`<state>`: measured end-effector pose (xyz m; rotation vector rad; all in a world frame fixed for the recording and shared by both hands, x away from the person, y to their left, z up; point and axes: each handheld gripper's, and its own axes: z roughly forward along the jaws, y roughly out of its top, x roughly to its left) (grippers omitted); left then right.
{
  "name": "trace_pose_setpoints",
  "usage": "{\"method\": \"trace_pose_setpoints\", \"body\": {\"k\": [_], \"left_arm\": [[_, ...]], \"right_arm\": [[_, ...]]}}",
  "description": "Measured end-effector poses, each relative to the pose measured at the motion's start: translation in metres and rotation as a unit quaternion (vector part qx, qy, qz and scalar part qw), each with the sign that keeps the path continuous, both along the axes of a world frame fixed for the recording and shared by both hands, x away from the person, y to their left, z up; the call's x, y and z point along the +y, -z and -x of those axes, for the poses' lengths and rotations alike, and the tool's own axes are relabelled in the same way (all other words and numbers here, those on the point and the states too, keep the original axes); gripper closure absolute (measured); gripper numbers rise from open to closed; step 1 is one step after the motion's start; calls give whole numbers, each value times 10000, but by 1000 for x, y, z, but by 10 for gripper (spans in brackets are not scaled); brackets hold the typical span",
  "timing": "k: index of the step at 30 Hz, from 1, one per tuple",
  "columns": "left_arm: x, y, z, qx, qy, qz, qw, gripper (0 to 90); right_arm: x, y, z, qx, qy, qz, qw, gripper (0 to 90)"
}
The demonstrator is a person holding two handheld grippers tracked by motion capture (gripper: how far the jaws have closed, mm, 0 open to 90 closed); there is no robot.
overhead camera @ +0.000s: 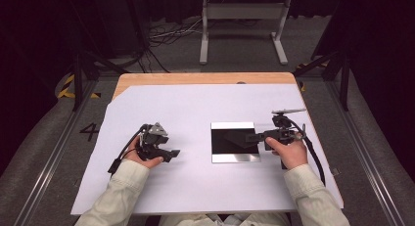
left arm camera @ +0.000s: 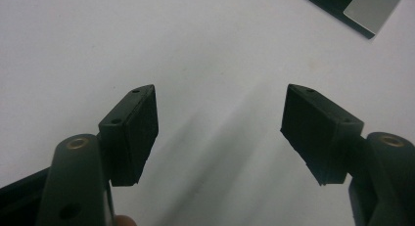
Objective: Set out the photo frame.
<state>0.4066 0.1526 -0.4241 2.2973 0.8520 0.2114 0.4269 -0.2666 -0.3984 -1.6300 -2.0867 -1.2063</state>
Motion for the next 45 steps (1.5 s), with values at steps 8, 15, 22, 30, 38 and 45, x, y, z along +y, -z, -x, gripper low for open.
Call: {"method": "trace_pose_setpoints", "body": {"k": [8,15,22,30,38,45], "left_arm": [[-1,0,0,-3,22,-9,10000,304],[-1,1,0,-8,32,-14,10000,304],[-1,1,0,-10,30,-15,10000,304],[-2,1,1,-10,41,-22,10000,304],[-2,1,1,-18,40,-15,10000,304],[-2,0,1,-7,40,-10,10000,304]], "right_arm": [[4,2,-2,32,-38,-84,10000,537],[4,4,-4,144,-47,-233,9996,537],[5,5,-4,196,-43,-256,9995,568],[5,3,-2,156,-13,-188,9997,618],[6,1,0,72,-72,-171,9998,632],[8,-3,4,-98,-180,-167,9997,656]]}}
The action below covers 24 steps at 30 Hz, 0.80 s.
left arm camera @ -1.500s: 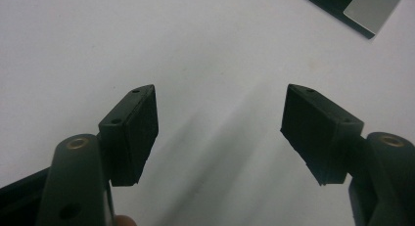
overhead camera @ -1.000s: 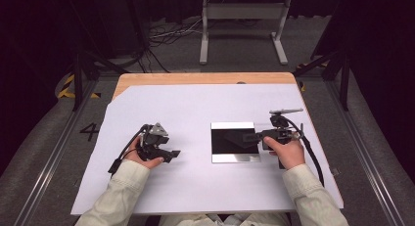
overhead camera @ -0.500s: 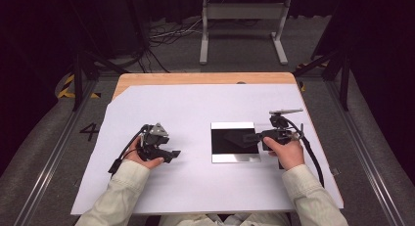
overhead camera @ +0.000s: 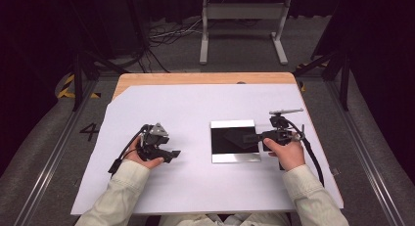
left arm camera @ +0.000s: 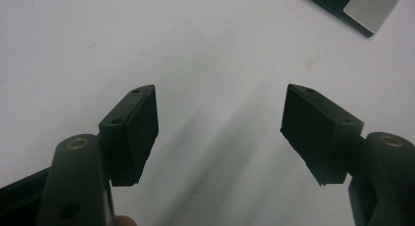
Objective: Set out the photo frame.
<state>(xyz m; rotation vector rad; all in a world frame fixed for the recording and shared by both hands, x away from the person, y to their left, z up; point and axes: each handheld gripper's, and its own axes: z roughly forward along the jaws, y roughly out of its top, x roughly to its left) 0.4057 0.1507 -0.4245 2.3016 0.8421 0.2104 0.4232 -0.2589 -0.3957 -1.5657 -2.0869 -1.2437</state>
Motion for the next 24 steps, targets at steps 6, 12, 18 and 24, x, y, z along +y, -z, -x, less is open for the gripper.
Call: {"method": "trace_pose_setpoints", "body": {"k": [6,12,18,24], "left_arm": [[0,0,0,-3,20,-18,10000,304],[0,0,0,-10,14,-19,10000,304],[0,0,0,-17,8,-4,10000,303],[-1,0,0,-13,15,-12,10000,303]], "right_arm": [[1,-6,5,-173,-151,66,9997,681],[0,-12,10,-423,-391,182,9982,698],[-1,-19,16,-687,-721,266,9947,724],[0,-23,20,-864,-1049,174,9906,780]]}}
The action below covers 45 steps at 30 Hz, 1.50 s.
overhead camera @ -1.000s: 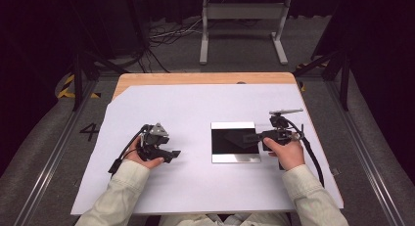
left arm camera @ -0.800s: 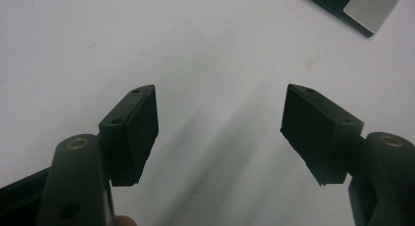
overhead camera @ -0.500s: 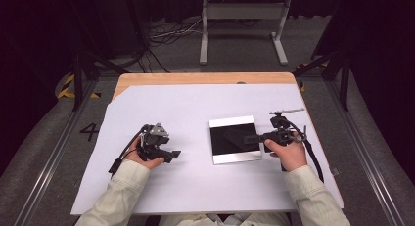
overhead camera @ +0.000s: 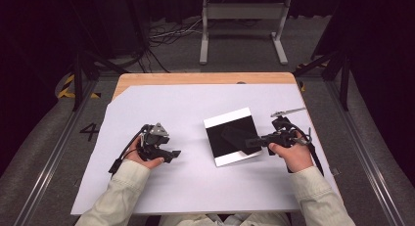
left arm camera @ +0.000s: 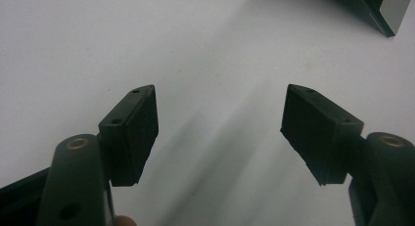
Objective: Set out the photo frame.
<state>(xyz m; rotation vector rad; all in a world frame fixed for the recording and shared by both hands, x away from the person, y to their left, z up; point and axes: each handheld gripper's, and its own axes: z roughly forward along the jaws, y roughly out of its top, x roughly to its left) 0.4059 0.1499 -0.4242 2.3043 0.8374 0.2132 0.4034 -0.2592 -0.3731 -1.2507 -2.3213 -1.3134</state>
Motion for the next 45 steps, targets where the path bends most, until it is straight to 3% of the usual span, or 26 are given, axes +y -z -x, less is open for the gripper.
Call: {"method": "trace_pose_setpoints", "body": {"k": [5,8,13,20,27,29,31,38,45], "left_arm": [[0,0,0,7,-13,14,10000,303],[0,0,0,15,-5,-12,10000,303],[0,1,0,27,-18,-15,10000,302],[-3,3,0,30,37,-46,10000,302],[-2,3,-1,30,24,-36,10000,302],[-3,3,-1,32,28,-30,10000,302],[-3,3,-1,32,30,-35,10000,302],[-2,3,-1,31,26,-49,10000,302],[-1,2,-1,15,14,-43,10000,300]], "right_arm": [[2,-3,2,-17,-192,-143,9997,839],[5,-5,4,-104,-317,-254,9991,867],[11,-10,9,-321,-386,-230,9985,870],[14,-14,13,-842,-202,-188,9961,872],[15,-12,15,-1178,18,-201,9928,872],[18,-10,16,-1402,91,-218,9898,871],[19,-9,16,-1451,103,-216,9891,872],[26,-2,20,-1994,206,-253,9794,871],[27,1,20,-2234,-69,-46,9747,870]]}}
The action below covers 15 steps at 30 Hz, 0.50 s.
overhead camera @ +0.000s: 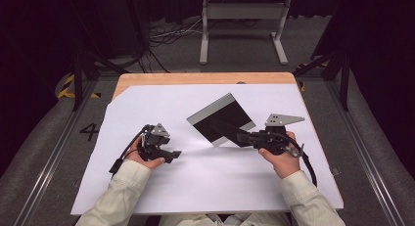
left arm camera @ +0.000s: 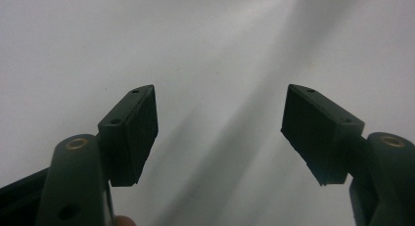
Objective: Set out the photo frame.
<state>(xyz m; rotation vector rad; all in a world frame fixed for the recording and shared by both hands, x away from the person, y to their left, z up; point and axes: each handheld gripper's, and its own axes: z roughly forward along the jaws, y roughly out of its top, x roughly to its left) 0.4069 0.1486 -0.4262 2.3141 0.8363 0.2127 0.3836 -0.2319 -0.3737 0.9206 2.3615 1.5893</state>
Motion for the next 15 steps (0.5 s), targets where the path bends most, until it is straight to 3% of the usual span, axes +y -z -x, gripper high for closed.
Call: {"method": "trace_pose_setpoints", "body": {"k": [10,15], "left_arm": [[0,0,0,-11,-8,65,10000,299],[1,-1,0,-2,1,60,10000,299]], "right_arm": [[-3,0,7,-258,-328,488,9979,869],[-8,3,10,-166,-390,677,9968,869]]}}
